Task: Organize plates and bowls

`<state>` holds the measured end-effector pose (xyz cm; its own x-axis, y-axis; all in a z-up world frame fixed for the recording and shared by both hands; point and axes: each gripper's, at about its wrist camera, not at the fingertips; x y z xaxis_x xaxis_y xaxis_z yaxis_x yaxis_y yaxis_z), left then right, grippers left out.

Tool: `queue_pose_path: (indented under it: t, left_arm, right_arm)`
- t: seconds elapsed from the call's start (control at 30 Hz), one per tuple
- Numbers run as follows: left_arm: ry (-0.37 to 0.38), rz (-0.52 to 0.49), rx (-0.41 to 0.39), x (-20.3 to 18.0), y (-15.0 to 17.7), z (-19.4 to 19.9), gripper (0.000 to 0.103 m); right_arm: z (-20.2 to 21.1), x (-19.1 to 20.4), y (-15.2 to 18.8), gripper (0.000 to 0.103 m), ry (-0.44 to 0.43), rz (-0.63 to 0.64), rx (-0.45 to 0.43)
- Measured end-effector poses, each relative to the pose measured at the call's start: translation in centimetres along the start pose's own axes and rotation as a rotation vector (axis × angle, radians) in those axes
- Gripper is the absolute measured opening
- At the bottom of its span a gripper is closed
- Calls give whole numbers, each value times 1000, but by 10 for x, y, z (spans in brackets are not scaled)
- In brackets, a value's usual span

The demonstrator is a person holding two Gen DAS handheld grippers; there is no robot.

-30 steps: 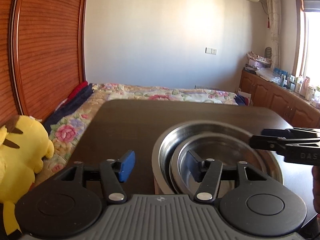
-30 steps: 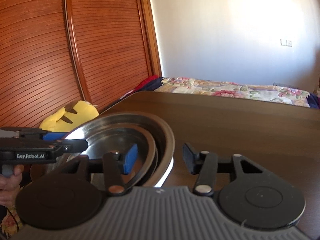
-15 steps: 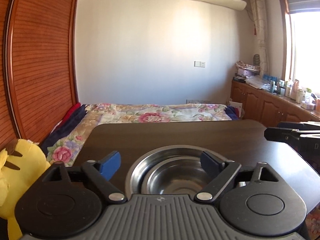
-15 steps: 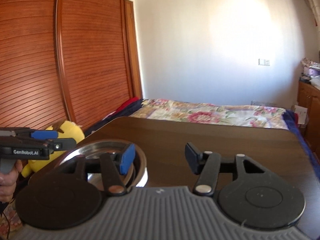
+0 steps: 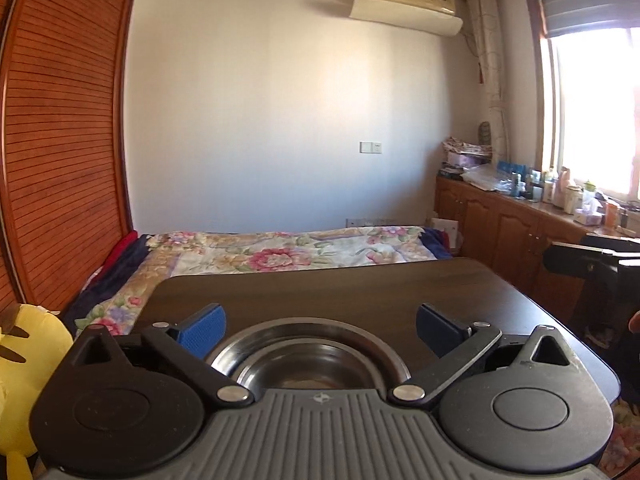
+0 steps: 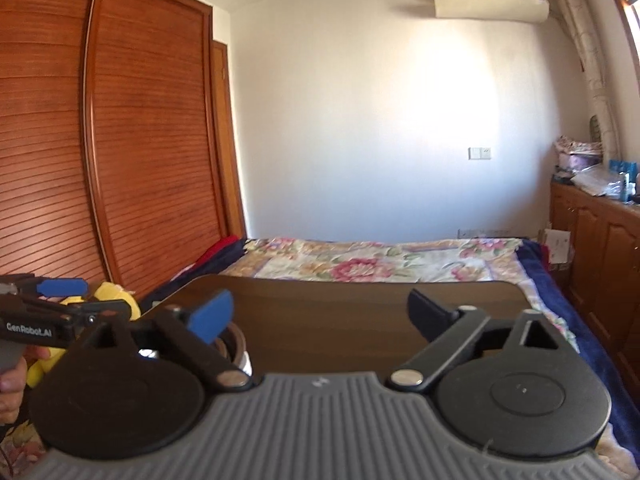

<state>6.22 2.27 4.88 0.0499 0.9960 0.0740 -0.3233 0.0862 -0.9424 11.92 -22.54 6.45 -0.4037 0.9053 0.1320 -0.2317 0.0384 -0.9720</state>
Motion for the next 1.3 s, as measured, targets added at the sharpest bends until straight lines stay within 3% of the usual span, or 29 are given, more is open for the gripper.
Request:
queue_pose_path:
  t: [0.27, 0.5, 0.8, 1.3]
  left_arm:
    - [-38, -16, -9, -14, 5, 7, 103]
    - [-78, -25, 0, -20, 10, 6, 103]
    - [-72, -31, 12, -17, 28, 12, 103]
    - [-125, -13, 61, -4, 50, -2, 103]
  right_arm:
    - [20, 1, -2, 103, 70, -1, -44]
    - [22, -1, 4, 103, 125, -19, -33]
    - [20, 1, 20, 103, 150, -35, -20]
    - [12, 12, 39, 103, 172, -3, 9]
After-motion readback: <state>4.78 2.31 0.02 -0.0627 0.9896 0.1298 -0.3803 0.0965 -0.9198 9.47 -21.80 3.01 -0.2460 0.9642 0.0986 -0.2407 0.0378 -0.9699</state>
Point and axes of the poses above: each gripper's, at about its wrist camera, not at the fingertips, and z roughly against the way its jaws point, x to its left, y to its underside, and after that the axes turned 13 degrees about -y, right-handed
